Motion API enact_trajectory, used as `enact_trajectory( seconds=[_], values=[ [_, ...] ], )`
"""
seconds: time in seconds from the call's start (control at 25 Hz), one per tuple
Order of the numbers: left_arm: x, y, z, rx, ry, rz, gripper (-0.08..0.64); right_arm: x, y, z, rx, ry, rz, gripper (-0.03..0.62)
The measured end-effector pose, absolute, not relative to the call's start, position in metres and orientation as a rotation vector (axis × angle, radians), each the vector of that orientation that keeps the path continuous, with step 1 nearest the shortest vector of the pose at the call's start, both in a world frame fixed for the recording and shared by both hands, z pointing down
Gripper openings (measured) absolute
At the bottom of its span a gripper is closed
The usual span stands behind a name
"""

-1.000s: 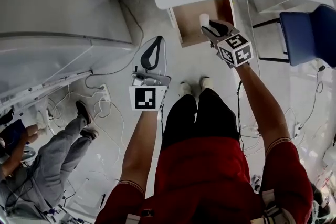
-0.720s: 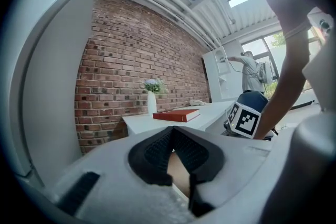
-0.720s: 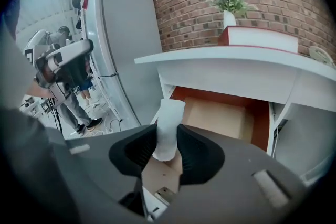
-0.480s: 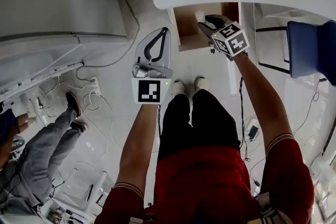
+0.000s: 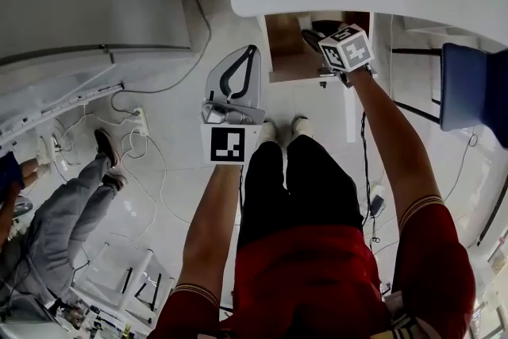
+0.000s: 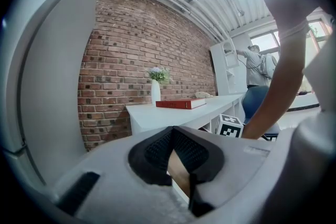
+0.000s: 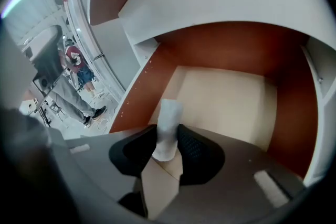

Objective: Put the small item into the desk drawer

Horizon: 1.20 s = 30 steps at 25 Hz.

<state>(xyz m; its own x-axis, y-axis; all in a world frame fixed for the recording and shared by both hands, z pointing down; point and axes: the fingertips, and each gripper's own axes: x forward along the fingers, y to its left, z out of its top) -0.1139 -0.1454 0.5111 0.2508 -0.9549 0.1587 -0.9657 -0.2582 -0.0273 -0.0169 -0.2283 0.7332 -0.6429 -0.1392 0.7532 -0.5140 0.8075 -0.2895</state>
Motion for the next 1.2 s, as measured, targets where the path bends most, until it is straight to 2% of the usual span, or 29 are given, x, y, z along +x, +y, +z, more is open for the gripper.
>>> enact_trajectory(
  seconds=[0.6, 1.2],
  values=[
    [-0.129, -0.140, 0.524, 2.337, -1.898, 0.264, 0.006, -0.016, -0.265, 0.779, 0.614, -2.137, 0.629, 0.143],
    [-0.126, -0.142, 0.523, 2.364, -1.884, 0.265, 0.006, -0.019, -0.265, 0.762, 0.624, -2.179, 0.652, 0.195]
  ],
)
